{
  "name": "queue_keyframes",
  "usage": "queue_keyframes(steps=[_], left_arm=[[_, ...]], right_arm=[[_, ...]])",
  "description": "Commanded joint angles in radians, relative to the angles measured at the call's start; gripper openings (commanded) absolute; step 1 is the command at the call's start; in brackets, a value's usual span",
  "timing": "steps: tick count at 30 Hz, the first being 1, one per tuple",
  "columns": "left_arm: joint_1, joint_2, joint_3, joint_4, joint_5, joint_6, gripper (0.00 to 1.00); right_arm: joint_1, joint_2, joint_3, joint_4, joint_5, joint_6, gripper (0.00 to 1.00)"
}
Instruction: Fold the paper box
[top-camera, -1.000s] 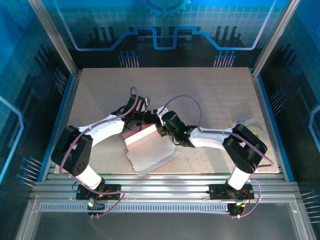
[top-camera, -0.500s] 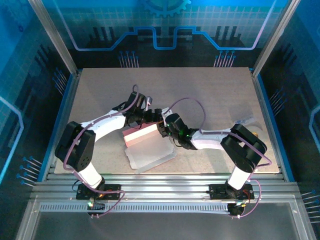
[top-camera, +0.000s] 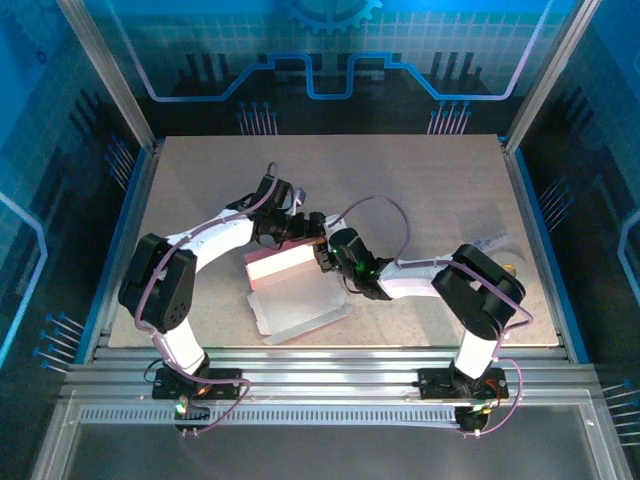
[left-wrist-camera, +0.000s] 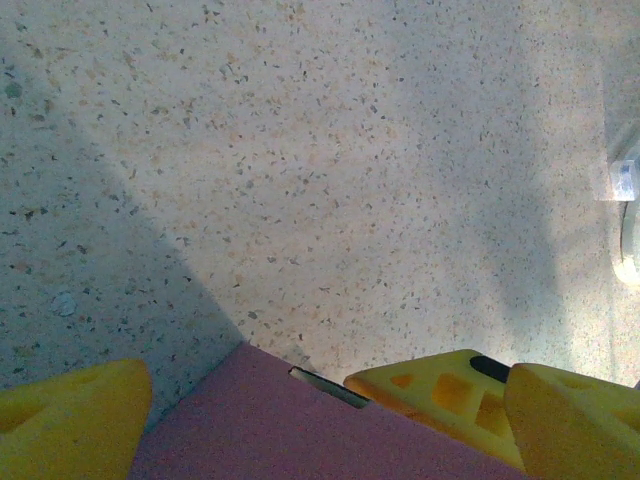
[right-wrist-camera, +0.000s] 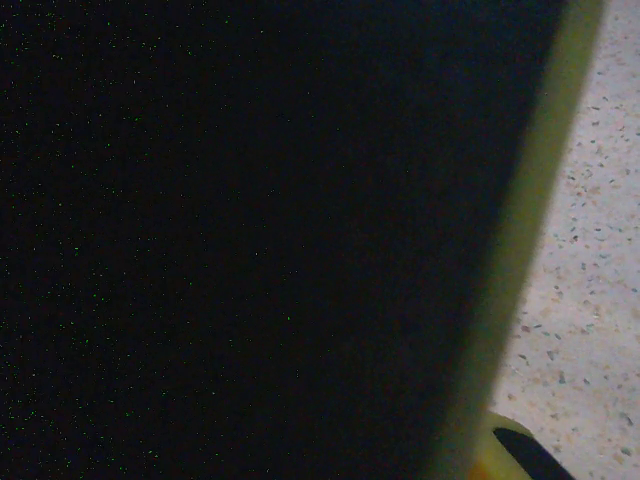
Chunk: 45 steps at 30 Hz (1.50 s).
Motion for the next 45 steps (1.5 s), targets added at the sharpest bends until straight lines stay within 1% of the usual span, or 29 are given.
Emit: queue_keyframes(steps=[1, 3, 7, 11, 15, 17, 18, 23, 25, 27, 28, 32, 34, 35, 38, 40, 42, 45], left_arm=[[0.011, 0.042, -0.01, -0.117, -0.02, 0.033, 0.92], [0.011, 0.04, -0.012, -0.115, -0.015, 0.027, 0.92], [0.01, 0.032, -0.025, -0.108, -0.008, 0.018, 0.92], [0.009, 0.019, -0.041, -0.101, -0.009, 0.012, 0.92], [0.008, 0.006, -0.05, -0.102, -0.011, 0.006, 0.92], [0.008, 0.002, -0.054, -0.103, -0.011, 0.003, 0.92], [0.009, 0.0, -0.055, -0.104, -0.012, 0.004, 0.92], [0.004, -0.004, -0.058, -0.103, -0.014, -0.002, 0.91], [0.0, -0.007, -0.056, -0.102, -0.014, -0.003, 0.91], [0.0, -0.008, -0.05, -0.108, -0.016, 0.001, 0.91], [0.0, -0.007, -0.044, -0.113, -0.018, 0.004, 0.92], [0.0, -0.001, -0.011, -0.137, -0.033, 0.016, 0.92], [0.001, -0.001, 0.001, -0.139, -0.031, 0.019, 0.92], [0.0, -0.004, 0.007, -0.139, -0.03, 0.021, 0.92], [0.001, -0.009, 0.025, -0.149, -0.03, 0.035, 0.94], [0.0, -0.011, 0.042, -0.16, -0.026, 0.046, 0.96], [0.0, -0.014, 0.058, -0.171, -0.02, 0.057, 0.98], [0.0, -0.021, 0.078, -0.18, -0.005, 0.075, 0.99]], right_arm=[[0.007, 0.034, 0.029, -0.042, 0.094, 0.023, 0.17], [0.016, 0.039, 0.038, -0.059, 0.134, 0.03, 0.13], [0.026, 0.042, 0.053, -0.099, 0.219, 0.056, 0.08], [0.041, 0.048, 0.06, -0.136, 0.289, 0.071, 0.06], [0.057, 0.057, 0.117, -0.204, 0.379, 0.103, 0.02], [0.059, 0.062, 0.128, -0.212, 0.402, 0.115, 0.01], [0.063, 0.065, 0.138, -0.259, 0.423, 0.126, 0.01], [0.07, 0.082, 0.169, -0.303, 0.46, 0.143, 0.01], [0.069, 0.079, 0.161, -0.272, 0.423, 0.119, 0.01], [0.074, 0.061, 0.117, -0.144, 0.355, 0.044, 0.07], [0.075, 0.048, 0.097, -0.106, 0.333, 0.023, 0.11], [0.058, -0.023, -0.006, -0.029, 0.257, 0.022, 0.23], [0.049, -0.06, -0.053, 0.02, 0.184, 0.009, 0.29], [0.047, -0.082, -0.071, 0.027, 0.159, 0.004, 0.33], [0.039, -0.143, -0.113, 0.028, 0.047, -0.017, 0.5], [0.032, -0.185, -0.139, 0.015, -0.022, -0.02, 0.58], [0.027, -0.233, -0.171, -0.012, -0.063, -0.017, 0.66], [0.023, -0.311, -0.214, -0.064, -0.079, -0.005, 0.73]])
